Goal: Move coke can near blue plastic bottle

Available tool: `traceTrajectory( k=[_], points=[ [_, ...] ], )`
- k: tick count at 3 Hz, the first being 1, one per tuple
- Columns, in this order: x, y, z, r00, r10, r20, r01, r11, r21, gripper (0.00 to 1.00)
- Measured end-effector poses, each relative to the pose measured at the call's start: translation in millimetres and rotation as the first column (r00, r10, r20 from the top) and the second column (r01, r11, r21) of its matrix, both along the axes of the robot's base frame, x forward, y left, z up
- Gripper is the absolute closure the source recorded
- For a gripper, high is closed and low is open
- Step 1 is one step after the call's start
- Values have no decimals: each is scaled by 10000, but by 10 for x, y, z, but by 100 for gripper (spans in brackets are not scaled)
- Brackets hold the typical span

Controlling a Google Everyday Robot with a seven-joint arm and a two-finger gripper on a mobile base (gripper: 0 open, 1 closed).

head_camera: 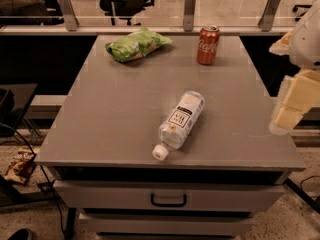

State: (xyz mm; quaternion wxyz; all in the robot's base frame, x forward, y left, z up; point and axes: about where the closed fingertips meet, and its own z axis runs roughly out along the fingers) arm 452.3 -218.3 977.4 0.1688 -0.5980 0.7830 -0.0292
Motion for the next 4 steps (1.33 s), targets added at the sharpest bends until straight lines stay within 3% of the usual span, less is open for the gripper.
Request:
traceTrajectory(
  k=[2, 4],
  points=[
    [925, -211, -148, 9952, -598, 779, 485, 9890, 1397, 0],
    [1860, -137, -275, 9846, -1100, 1359, 707, 9613, 2661, 0]
  ],
)
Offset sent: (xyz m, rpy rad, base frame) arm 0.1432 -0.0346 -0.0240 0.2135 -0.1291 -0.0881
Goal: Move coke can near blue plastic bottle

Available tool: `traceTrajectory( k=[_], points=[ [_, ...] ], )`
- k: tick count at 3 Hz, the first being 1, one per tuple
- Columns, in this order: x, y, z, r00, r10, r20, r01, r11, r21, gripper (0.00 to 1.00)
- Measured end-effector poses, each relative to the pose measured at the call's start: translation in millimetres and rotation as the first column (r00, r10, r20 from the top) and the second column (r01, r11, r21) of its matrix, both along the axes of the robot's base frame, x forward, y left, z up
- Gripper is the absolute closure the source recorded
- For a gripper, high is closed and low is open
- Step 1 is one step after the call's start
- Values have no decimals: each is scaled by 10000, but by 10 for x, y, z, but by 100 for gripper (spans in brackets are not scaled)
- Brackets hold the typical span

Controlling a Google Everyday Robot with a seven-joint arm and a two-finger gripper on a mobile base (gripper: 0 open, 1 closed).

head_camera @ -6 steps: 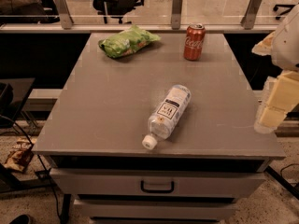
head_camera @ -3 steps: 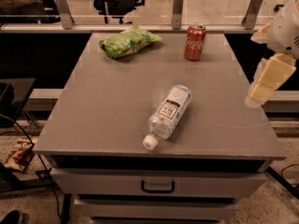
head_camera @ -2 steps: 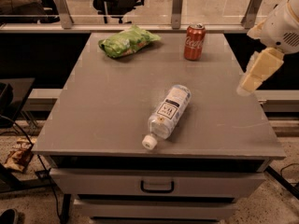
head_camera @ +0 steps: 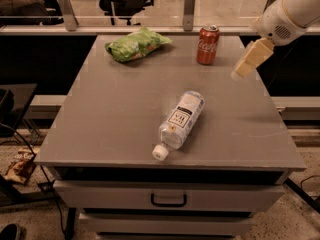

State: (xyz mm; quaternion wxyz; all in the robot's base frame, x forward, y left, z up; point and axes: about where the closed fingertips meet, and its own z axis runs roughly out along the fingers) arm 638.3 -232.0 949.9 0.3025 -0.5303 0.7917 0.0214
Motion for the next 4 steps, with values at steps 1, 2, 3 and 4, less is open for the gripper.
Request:
traceTrajectory(
  k=[1, 2, 3, 4],
  points=[
    [414, 52, -45, 9987, -492, 90, 486, 9972, 571, 0],
    [750, 104, -87, 9937, -1109, 161, 1087, 9889, 1015, 0],
    [1019, 130, -170, 9826, -1849, 149, 1811, 9738, 1375, 0],
    [1305, 168, -247, 9636, -2671, 108, 2610, 9488, 1779, 0]
  ],
)
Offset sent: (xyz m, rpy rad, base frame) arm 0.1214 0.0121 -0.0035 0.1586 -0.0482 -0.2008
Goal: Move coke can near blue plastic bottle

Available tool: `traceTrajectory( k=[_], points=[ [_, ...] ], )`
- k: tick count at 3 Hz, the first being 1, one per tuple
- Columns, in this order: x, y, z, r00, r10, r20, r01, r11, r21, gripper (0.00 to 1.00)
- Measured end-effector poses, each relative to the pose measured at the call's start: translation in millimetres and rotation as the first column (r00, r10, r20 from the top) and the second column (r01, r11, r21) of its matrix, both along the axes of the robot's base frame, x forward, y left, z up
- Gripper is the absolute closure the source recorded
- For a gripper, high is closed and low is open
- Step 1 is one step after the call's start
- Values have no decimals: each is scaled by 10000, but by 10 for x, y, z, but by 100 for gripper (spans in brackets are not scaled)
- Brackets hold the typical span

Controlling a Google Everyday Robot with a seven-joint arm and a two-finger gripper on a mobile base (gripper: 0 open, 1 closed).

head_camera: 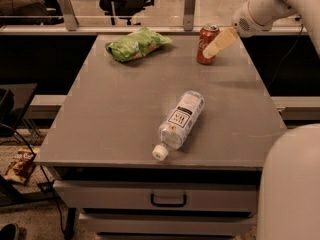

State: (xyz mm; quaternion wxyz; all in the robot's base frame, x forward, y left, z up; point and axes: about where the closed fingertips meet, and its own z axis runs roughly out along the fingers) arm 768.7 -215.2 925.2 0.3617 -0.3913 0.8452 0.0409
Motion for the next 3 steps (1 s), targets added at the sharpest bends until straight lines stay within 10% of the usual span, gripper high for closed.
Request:
traceTrajectory(
  k=[3],
  points=[
    [418, 125, -139, 9966, -821, -120, 828, 9942, 689, 0]
  ],
)
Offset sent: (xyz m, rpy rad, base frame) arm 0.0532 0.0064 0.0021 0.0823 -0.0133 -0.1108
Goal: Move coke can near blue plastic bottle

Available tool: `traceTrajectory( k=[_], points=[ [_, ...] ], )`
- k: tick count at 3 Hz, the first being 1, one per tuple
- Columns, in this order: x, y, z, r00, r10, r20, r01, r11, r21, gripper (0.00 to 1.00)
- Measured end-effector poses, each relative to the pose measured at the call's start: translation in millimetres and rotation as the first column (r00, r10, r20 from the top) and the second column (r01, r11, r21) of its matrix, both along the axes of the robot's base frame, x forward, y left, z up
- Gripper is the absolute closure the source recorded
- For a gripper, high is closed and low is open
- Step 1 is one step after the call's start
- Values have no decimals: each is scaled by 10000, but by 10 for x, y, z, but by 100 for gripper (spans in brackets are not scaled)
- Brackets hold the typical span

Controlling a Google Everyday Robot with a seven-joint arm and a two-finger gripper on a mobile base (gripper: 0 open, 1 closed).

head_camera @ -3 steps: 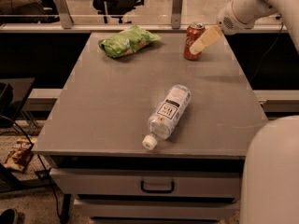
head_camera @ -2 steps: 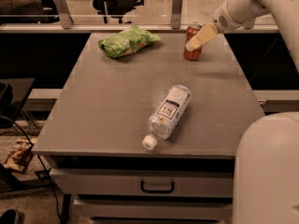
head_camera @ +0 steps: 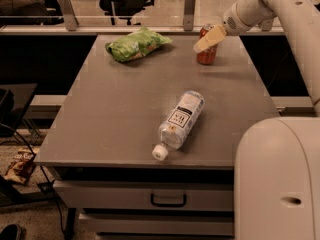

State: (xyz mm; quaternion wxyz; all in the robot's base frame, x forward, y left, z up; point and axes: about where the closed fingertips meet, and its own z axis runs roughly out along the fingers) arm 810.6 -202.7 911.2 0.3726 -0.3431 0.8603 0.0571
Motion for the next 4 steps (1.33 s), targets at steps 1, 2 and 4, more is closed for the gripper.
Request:
traceTrajectory(
  k=[1, 2, 4],
  points=[
    [61, 30, -58, 9999, -9, -126, 11, 9999, 127, 6],
    [80, 74, -88, 9996, 142, -239, -136, 9996, 256, 30],
    [-100, 113, 42, 9939, 1099, -109, -1092, 9926, 536, 85]
  ],
)
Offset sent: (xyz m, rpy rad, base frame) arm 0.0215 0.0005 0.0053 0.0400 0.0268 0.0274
